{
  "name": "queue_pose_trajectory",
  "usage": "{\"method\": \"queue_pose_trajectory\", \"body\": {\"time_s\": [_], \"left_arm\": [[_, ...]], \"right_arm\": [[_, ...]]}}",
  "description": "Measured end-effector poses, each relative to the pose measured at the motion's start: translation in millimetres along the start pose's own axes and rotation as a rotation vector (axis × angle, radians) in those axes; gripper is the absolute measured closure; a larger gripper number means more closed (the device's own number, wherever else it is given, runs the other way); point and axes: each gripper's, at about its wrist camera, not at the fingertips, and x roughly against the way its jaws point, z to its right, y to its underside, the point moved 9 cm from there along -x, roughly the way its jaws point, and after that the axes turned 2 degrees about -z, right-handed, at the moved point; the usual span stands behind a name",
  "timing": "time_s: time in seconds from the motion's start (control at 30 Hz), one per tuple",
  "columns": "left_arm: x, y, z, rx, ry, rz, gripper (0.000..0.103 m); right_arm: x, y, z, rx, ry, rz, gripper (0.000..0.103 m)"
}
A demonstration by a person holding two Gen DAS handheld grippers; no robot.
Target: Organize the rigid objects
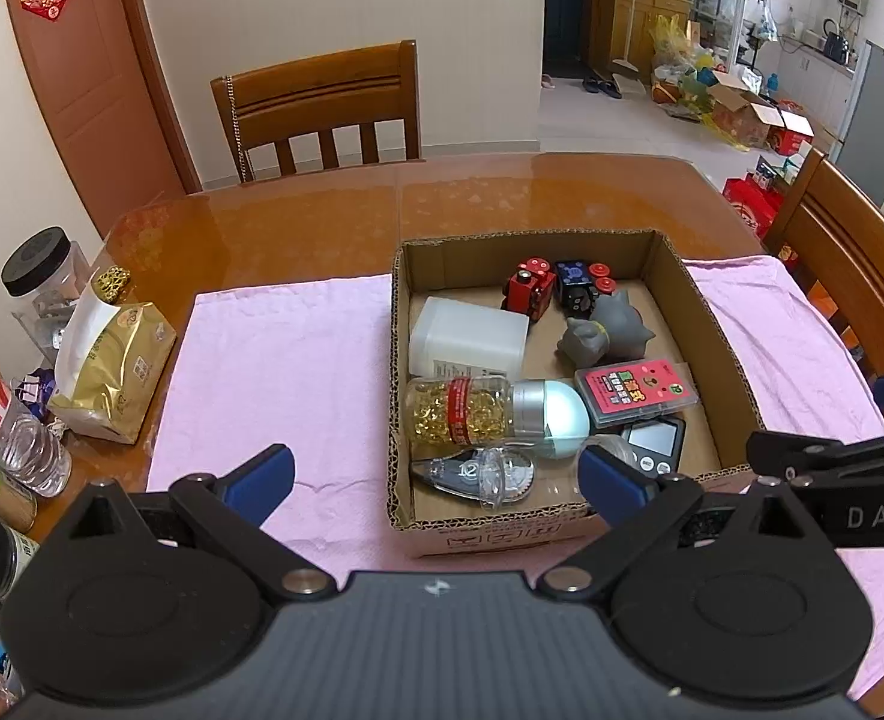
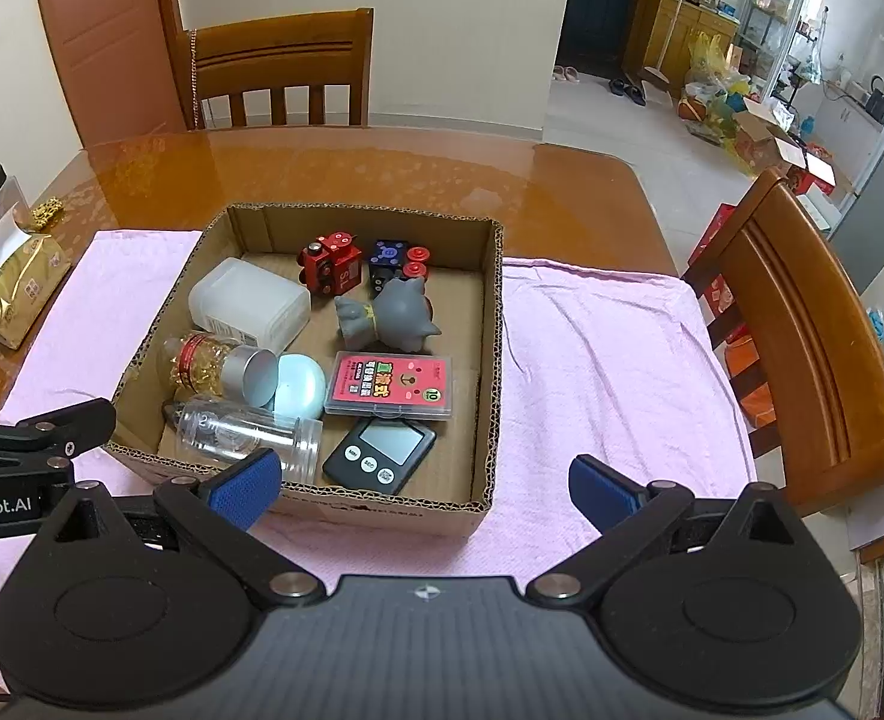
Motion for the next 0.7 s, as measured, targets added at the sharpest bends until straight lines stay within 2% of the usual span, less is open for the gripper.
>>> {"method": "queue_pose_trajectory", "body": {"time_s": [0.7], "left_arm": [[0.7, -1.1, 1.7, 0.002, 0.000, 0.001, 0.003]], "right_arm": [[1.2, -1.5, 0.0, 0.001, 0.001, 0.003, 0.000]]}}
